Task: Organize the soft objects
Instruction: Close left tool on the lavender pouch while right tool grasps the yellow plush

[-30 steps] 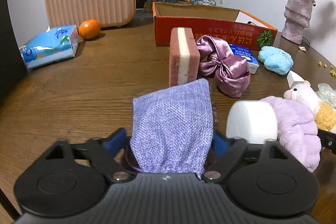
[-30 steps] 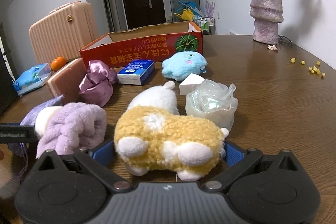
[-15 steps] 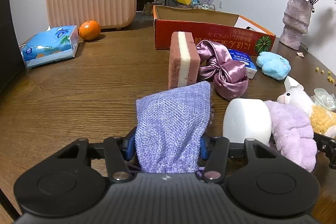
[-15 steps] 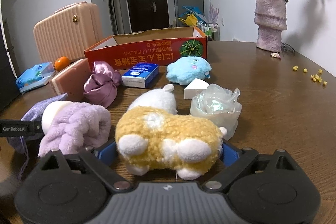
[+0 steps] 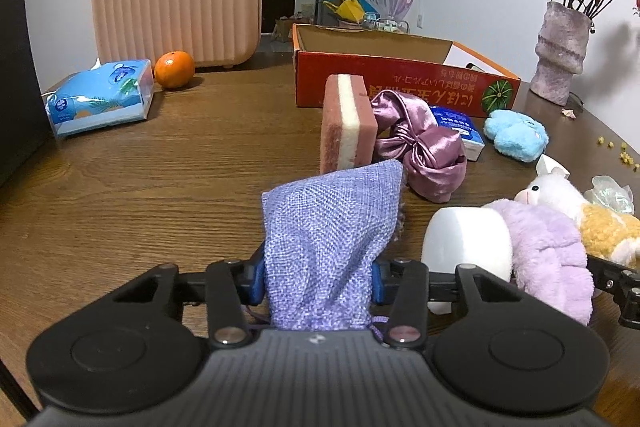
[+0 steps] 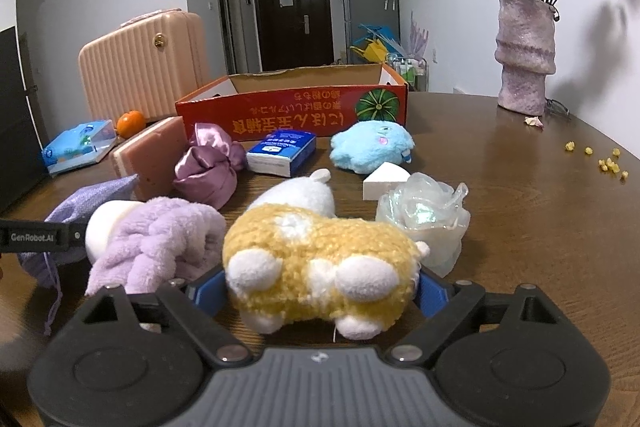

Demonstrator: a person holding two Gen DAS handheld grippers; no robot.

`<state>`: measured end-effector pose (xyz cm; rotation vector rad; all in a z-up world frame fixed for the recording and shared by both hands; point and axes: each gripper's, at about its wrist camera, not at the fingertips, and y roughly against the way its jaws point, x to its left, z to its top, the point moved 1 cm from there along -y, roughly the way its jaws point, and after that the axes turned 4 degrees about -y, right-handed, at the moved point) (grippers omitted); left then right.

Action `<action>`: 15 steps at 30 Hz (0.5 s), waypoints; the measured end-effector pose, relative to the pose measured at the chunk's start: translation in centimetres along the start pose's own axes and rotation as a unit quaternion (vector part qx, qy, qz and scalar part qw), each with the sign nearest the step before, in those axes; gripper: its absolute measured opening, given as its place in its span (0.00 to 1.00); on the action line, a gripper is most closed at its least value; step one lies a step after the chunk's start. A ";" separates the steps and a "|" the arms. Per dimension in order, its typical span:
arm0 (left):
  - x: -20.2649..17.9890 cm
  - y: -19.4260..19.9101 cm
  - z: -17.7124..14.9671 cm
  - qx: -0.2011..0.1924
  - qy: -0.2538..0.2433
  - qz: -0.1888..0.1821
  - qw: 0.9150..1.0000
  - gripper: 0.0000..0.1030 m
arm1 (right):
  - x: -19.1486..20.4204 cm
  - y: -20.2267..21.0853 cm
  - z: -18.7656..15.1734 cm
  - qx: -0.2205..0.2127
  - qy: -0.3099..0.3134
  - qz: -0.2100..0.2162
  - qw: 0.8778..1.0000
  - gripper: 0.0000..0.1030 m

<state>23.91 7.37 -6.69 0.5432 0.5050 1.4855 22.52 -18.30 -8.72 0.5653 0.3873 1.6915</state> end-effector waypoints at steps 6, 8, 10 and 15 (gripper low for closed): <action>0.1 0.7 -0.2 -0.012 0.005 0.002 1.000 0.45 | 0.3 0.6 -0.1 -0.017 0.010 0.007 1.000 0.88; 0.0 1.0 -0.3 -0.016 0.006 0.003 1.000 0.45 | 0.4 0.7 -0.1 -0.021 0.010 0.009 1.000 0.88; -0.1 1.3 -0.4 -0.021 0.007 0.005 1.000 0.45 | 0.4 0.8 0.0 -0.025 0.011 0.010 1.000 0.88; -0.2 2.4 -0.6 -0.038 0.013 0.010 0.999 0.45 | 0.6 1.4 0.0 -0.039 0.015 0.017 0.999 0.88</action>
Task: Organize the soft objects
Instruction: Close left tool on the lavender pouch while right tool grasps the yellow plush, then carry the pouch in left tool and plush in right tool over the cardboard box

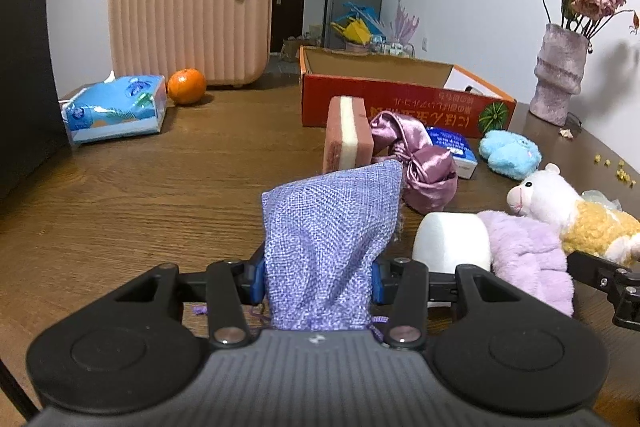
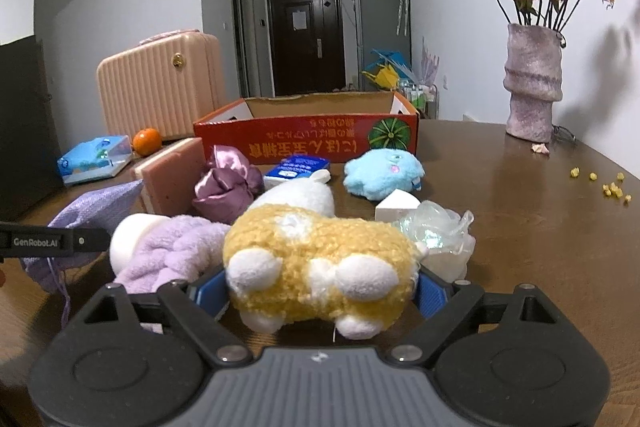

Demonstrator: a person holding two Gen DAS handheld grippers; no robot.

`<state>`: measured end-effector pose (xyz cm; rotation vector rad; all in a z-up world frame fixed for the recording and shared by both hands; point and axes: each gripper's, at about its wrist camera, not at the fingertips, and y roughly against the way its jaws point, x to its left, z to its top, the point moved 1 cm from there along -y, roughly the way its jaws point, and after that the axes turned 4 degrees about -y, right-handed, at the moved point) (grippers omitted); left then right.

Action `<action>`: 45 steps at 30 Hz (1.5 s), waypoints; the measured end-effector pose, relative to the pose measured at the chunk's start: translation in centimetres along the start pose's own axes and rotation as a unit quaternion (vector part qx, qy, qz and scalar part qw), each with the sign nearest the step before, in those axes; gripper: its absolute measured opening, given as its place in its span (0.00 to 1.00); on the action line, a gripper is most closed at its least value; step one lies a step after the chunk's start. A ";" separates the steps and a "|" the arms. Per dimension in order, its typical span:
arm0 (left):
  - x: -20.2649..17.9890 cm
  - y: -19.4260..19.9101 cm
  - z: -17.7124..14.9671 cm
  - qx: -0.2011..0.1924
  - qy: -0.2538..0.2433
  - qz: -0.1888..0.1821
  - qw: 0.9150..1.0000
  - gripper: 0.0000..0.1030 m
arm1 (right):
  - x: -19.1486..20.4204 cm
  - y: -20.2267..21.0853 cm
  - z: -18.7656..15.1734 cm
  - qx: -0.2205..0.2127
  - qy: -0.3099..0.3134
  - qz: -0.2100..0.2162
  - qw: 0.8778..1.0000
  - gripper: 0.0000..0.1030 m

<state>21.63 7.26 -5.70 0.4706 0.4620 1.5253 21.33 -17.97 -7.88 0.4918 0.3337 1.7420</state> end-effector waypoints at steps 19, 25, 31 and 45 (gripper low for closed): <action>-2.1 3.5 -0.1 -0.040 -0.002 0.001 0.999 0.45 | 0.3 2.5 0.6 -0.046 0.014 0.029 0.998 0.88; -3.2 4.4 0.9 -0.057 -0.008 -0.006 0.998 0.45 | 0.1 3.3 1.3 -0.063 0.017 0.028 0.997 0.88; -4.2 4.7 2.1 -0.071 -0.014 -0.011 0.997 0.45 | 0.1 3.6 2.3 -0.078 0.024 0.028 0.996 0.88; -5.6 3.4 5.2 -0.088 -0.019 -0.015 0.996 0.45 | -0.8 3.0 4.9 -0.104 0.032 0.027 0.994 0.88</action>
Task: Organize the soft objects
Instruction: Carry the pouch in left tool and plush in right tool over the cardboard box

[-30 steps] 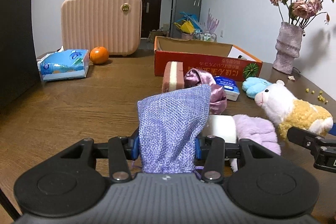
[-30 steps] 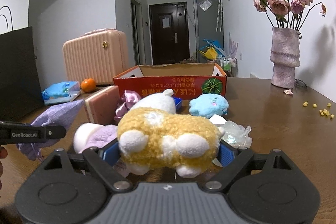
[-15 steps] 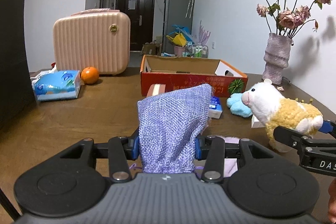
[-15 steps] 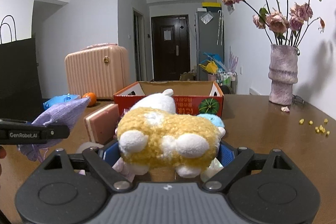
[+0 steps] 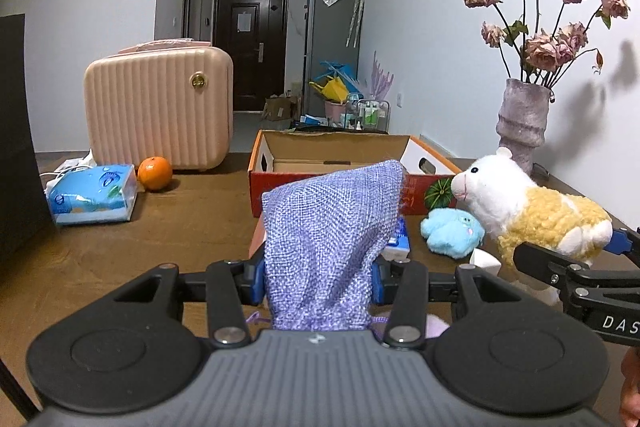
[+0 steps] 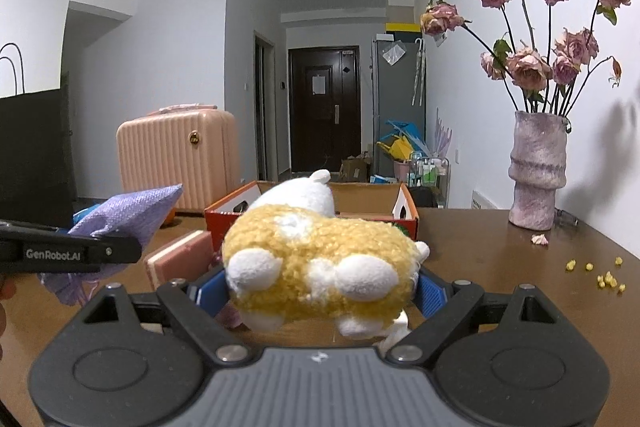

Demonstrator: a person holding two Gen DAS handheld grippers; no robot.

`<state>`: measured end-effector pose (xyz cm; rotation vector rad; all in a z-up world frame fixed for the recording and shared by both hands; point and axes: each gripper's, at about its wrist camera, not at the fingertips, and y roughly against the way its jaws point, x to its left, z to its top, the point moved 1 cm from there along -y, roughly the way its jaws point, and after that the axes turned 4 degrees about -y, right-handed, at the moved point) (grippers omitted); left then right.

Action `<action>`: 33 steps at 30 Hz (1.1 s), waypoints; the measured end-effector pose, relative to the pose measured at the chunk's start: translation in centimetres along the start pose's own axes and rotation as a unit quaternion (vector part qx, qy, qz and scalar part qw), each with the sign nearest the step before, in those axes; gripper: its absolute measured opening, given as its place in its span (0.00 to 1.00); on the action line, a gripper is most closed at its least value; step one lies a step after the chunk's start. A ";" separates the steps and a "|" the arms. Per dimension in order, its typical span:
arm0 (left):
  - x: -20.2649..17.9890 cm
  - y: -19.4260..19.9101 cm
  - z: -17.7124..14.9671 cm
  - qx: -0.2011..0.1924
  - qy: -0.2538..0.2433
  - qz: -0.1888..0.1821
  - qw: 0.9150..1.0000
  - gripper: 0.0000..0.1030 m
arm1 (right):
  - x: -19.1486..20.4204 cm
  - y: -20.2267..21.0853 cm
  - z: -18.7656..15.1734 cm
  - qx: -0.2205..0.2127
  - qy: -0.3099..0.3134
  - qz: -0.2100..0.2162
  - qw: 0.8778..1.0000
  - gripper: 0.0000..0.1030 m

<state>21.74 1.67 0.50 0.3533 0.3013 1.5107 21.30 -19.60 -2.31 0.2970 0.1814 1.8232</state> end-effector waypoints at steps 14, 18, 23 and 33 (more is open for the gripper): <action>-0.3 -3.2 2.5 -0.009 0.006 0.005 1.000 0.45 | -1.3 -3.0 2.5 -0.014 0.008 -0.003 1.000 0.88; -0.2 -4.2 3.3 -0.011 0.009 0.008 1.000 0.45 | -1.7 -4.2 3.2 -0.016 0.010 -0.002 1.000 0.88; -0.1 -5.4 4.1 -0.013 0.011 0.012 1.000 0.45 | -2.2 -5.8 4.0 -0.012 0.012 -0.004 1.000 0.88; 0.1 -7.9 5.7 -0.016 0.016 0.012 1.000 0.45 | -3.4 -8.6 5.4 -0.009 0.012 -0.006 1.000 0.88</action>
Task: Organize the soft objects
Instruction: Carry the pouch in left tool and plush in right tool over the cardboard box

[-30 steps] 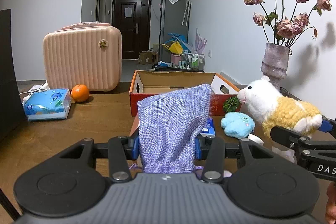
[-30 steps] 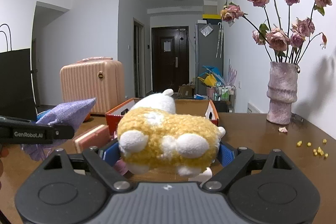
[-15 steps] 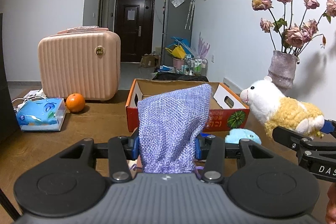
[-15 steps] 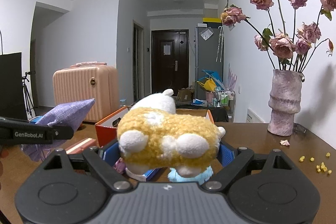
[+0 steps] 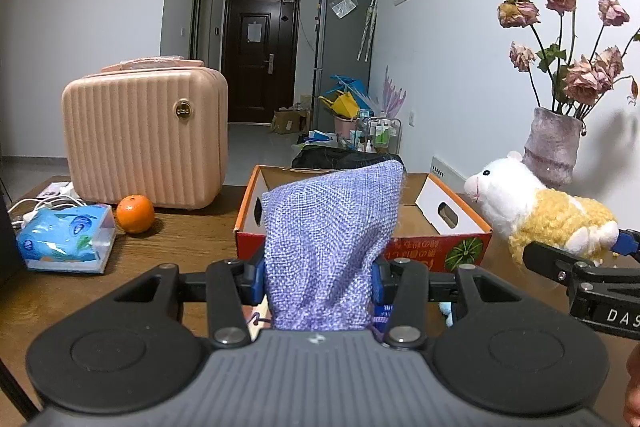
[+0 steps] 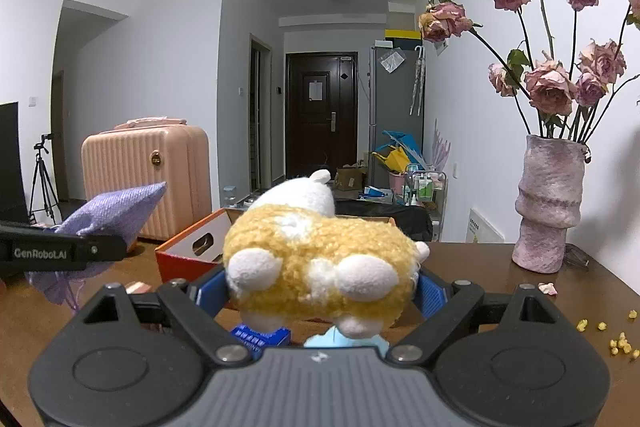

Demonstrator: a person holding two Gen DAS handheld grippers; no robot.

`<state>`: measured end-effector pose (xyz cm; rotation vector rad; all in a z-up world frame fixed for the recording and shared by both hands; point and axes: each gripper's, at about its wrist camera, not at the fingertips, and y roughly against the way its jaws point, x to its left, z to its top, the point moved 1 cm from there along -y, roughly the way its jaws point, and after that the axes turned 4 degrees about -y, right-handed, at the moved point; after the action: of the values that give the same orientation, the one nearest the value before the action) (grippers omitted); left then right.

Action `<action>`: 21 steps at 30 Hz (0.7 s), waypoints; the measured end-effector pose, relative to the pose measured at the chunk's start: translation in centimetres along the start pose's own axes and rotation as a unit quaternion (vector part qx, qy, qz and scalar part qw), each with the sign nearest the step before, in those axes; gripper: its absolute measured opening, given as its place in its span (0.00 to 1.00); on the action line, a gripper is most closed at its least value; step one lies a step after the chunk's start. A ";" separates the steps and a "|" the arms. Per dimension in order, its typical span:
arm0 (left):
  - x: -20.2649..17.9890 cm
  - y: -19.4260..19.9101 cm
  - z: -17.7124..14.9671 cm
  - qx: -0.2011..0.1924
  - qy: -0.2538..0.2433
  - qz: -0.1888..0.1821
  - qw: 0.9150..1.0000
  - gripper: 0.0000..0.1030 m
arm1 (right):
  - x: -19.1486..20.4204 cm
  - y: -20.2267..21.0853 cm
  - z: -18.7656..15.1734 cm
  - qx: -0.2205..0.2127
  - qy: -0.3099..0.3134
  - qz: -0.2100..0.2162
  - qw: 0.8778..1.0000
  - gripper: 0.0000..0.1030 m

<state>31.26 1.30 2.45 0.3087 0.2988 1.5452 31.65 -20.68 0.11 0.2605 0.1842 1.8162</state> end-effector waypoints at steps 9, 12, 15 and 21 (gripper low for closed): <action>0.1 -2.4 1.3 -0.005 0.006 0.001 1.000 0.45 | -1.0 -3.0 1.4 0.006 -0.005 0.011 1.000 0.88; 0.3 -3.2 1.8 -0.008 0.007 0.003 1.000 0.45 | -1.3 -3.8 1.6 0.007 -0.004 0.010 1.000 0.88; 0.4 -4.0 2.2 -0.010 0.007 0.004 1.000 0.45 | -1.7 -4.9 1.9 0.011 -0.001 0.009 1.000 0.88; 0.6 -5.7 3.0 -0.010 0.007 0.004 1.000 0.45 | -2.1 -6.5 2.8 0.012 0.006 0.007 1.000 0.88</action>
<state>37.71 1.83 3.06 0.2841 0.2929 1.5586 38.95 -21.09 0.90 0.2689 0.2124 1.8312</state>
